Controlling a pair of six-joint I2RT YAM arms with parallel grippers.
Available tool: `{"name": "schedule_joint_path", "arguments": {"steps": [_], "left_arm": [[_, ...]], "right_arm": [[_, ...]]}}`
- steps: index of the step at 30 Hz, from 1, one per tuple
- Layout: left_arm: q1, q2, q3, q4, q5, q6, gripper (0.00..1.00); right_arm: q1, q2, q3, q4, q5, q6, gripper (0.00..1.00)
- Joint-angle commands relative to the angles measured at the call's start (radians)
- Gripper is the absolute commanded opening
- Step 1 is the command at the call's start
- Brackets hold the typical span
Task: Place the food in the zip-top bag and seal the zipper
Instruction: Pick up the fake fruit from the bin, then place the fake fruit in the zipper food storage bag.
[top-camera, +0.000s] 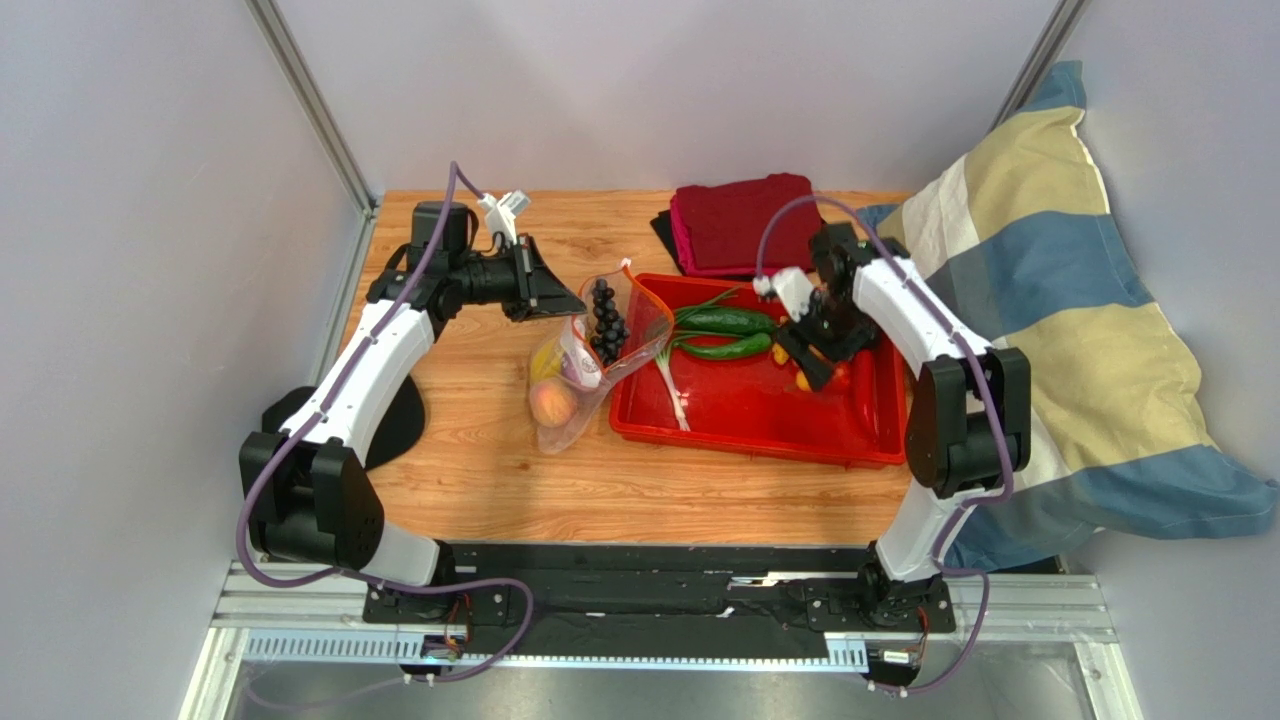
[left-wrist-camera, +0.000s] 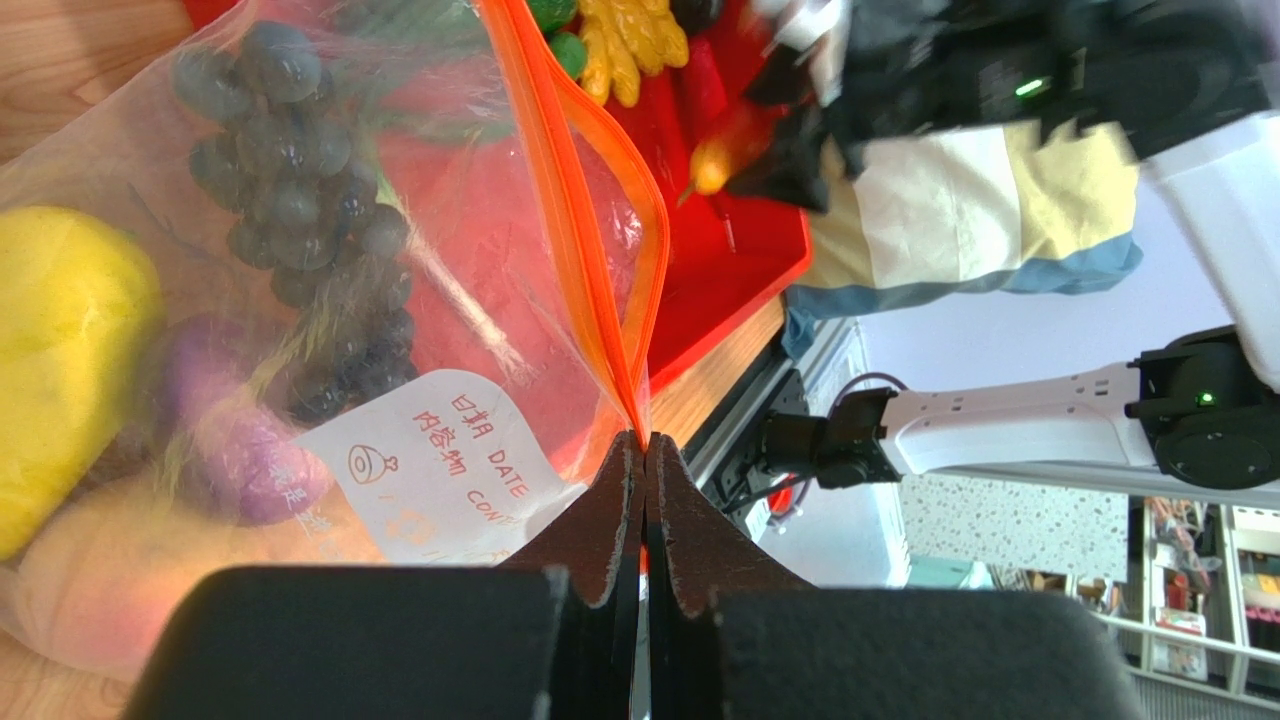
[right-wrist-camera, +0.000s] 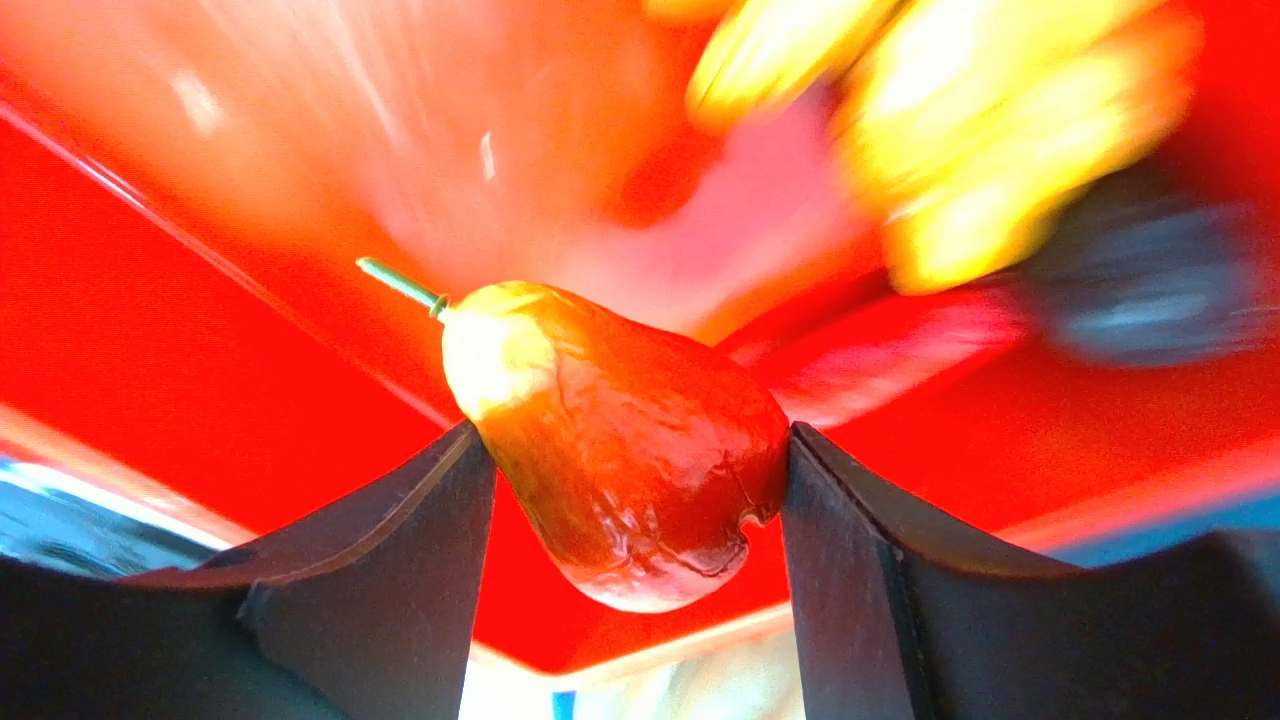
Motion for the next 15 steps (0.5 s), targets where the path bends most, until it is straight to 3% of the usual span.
{"name": "schedule_joint_path", "arguments": {"steps": [1, 6, 8, 15], "left_arm": [[0.003, -0.023, 0.009, 0.01, 0.014, 0.016, 0.0], [0.003, -0.011, 0.015, 0.009, 0.022, 0.007, 0.0], [0.003, -0.011, 0.02, 0.01, 0.025, 0.004, 0.0], [0.003, -0.017, 0.015, 0.016, 0.025, -0.001, 0.0]], "right_arm": [[0.0, -0.015, 0.253, -0.096, -0.285, 0.126, 0.47], [0.041, -0.004, 0.54, -0.045, -0.666, 0.361, 0.46], [0.091, -0.007, 0.554, 0.047, -0.694, 0.459, 0.46], [0.279, 0.053, 0.565, 0.229, -0.676, 0.544, 0.46]]}}
